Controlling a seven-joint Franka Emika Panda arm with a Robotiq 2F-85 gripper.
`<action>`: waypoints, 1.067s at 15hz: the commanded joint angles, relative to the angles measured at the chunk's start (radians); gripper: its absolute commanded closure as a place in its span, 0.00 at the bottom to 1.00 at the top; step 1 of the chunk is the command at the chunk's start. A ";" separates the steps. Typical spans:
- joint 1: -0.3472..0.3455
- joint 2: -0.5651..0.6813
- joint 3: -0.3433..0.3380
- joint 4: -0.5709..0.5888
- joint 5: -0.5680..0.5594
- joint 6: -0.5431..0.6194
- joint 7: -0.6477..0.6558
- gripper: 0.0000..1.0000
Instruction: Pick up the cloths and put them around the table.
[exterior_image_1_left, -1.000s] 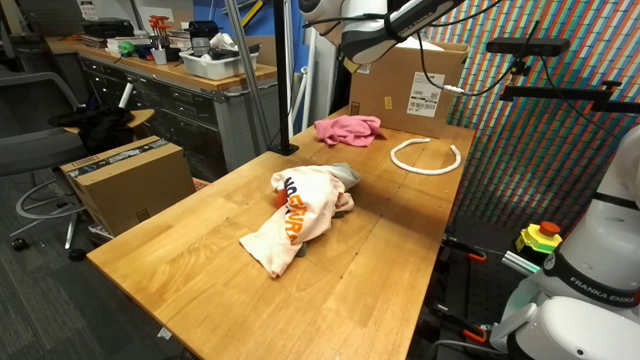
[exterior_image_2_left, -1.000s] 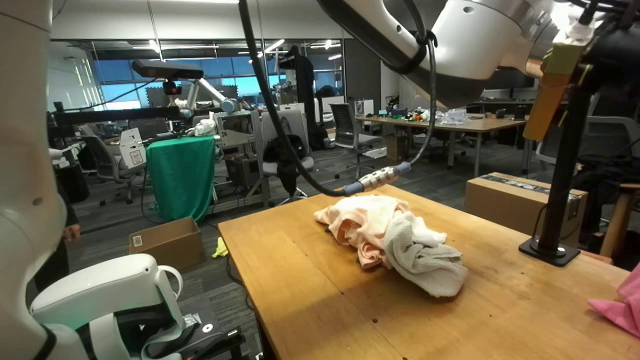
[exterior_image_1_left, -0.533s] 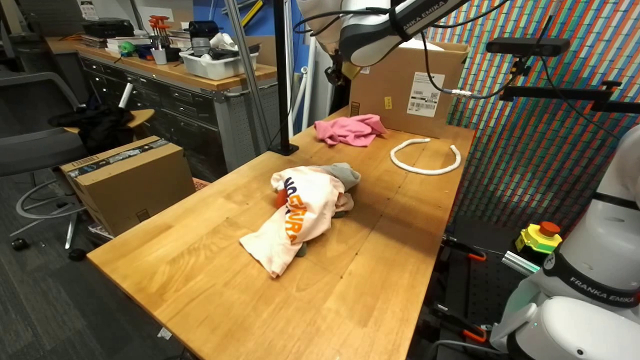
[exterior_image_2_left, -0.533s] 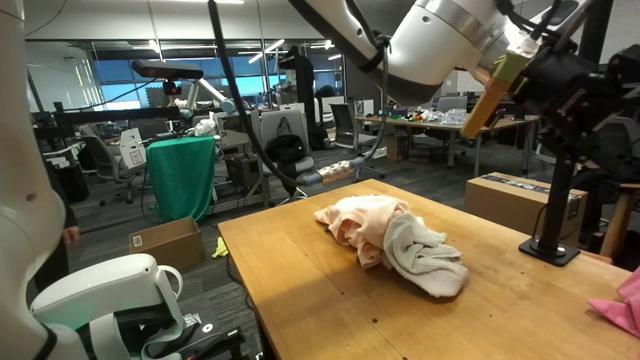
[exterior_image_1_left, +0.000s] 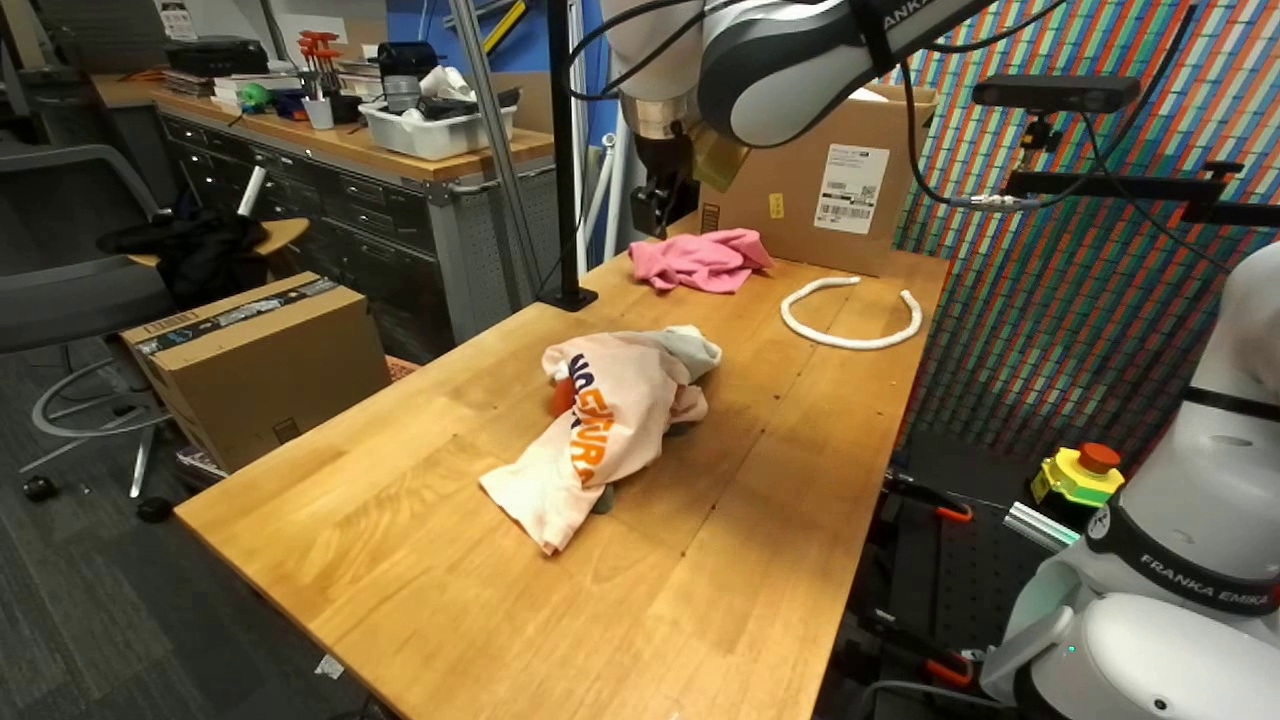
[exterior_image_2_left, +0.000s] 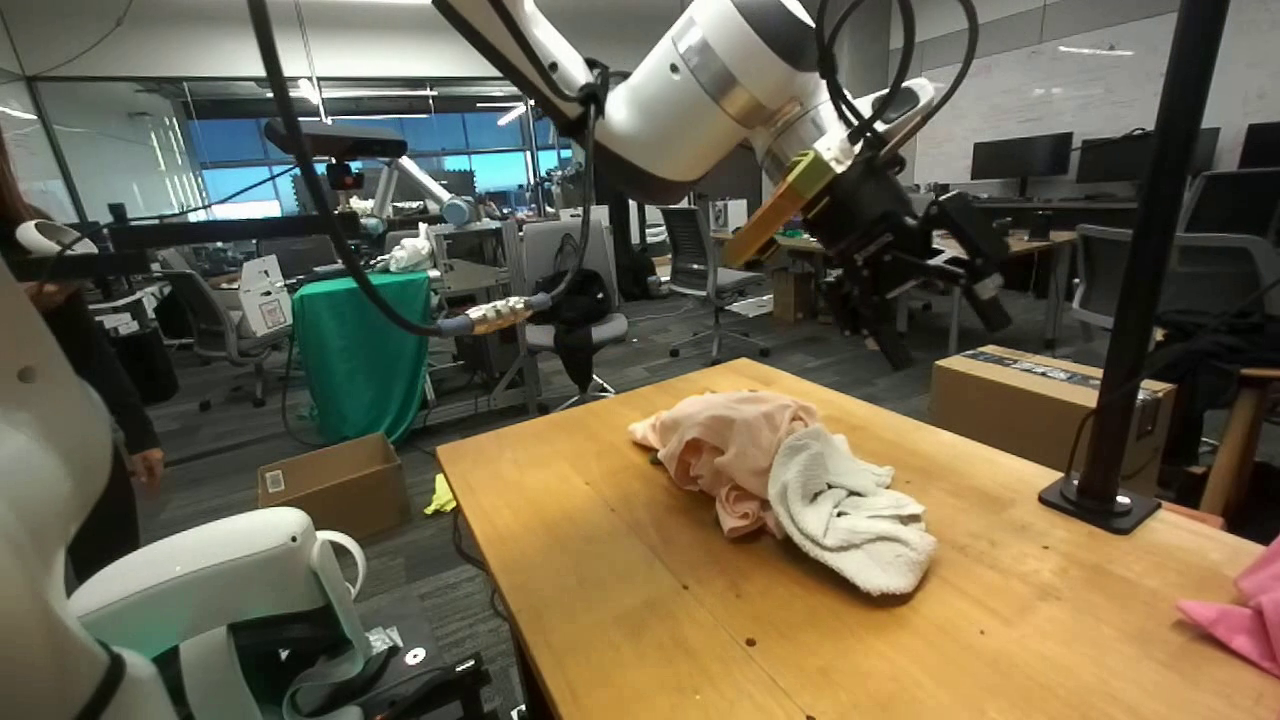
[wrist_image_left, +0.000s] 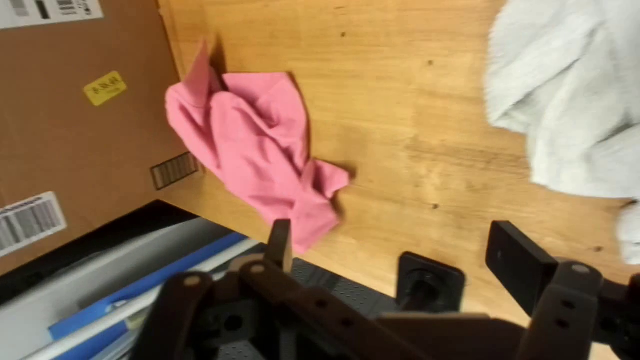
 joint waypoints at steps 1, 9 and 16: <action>0.035 -0.075 0.028 -0.092 0.129 0.070 -0.145 0.00; 0.130 -0.069 0.110 -0.108 0.463 0.073 -0.511 0.00; 0.158 0.027 0.137 -0.094 0.576 0.017 -0.834 0.00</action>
